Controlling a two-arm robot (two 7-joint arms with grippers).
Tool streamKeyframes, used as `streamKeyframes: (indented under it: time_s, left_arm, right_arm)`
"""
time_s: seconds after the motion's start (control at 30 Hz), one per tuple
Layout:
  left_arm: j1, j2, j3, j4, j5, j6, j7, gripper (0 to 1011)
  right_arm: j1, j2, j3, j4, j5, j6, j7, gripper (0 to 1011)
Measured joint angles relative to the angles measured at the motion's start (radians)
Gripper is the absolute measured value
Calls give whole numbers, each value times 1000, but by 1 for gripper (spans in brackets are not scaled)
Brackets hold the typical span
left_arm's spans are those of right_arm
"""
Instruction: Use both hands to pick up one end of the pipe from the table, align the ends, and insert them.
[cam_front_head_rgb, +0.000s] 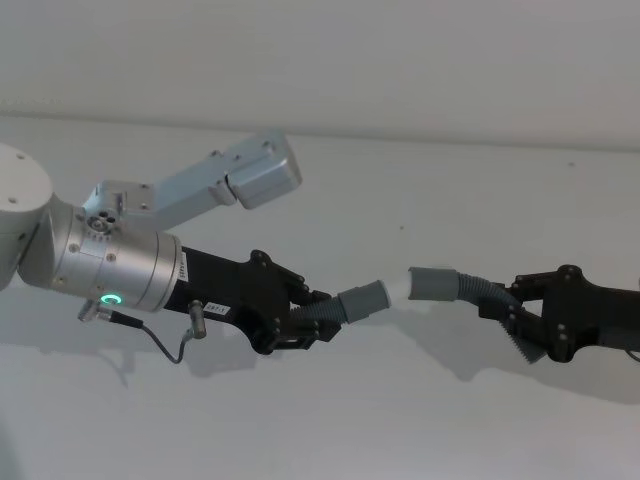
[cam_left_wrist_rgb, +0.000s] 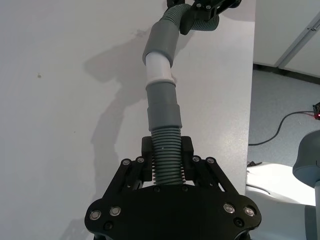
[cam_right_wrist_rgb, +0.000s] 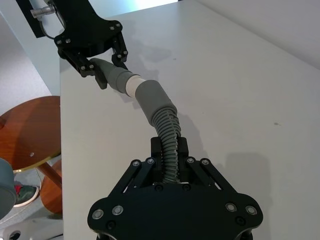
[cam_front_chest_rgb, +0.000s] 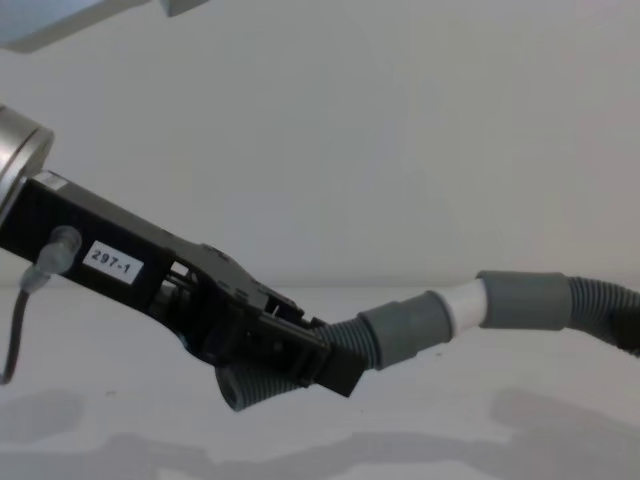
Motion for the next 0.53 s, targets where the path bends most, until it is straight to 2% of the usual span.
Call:
streamKeyframes:
  time_s: [0.53]
  left_arm:
    - [-1, 2, 2, 0, 0, 2, 2, 323]
  right_arm:
    - [1, 1, -1, 1, 2, -1, 3, 170]
